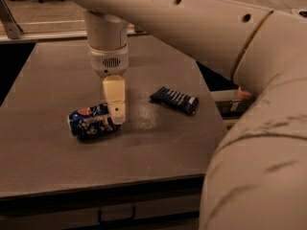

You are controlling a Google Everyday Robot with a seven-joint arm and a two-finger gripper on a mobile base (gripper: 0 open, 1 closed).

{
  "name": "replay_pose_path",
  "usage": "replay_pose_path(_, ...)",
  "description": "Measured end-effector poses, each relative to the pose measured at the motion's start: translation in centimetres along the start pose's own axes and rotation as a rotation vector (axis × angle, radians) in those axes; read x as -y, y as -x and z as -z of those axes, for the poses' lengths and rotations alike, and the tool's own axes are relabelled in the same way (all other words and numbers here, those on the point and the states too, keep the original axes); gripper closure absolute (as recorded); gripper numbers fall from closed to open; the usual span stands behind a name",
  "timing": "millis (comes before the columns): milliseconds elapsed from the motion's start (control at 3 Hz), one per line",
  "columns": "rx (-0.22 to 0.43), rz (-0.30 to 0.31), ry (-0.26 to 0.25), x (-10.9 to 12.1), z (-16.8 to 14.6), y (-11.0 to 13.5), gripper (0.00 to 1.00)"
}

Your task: Knock pepsi can over

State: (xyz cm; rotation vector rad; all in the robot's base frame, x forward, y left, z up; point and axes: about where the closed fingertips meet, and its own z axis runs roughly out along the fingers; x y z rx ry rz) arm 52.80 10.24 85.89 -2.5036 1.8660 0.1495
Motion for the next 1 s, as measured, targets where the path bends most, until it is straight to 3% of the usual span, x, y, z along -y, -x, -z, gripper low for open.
replay_pose_path(333,0.008,-0.098,-0.044,-0.6,1.8,-3.2,0.00)
replay_pose_path(667,0.072,-0.214,-0.112,-1.1,4.4,-6.7,0.00)
replay_pose_path(1000,0.076,-0.225,-0.117,-1.1,4.5,-7.2,0.00)
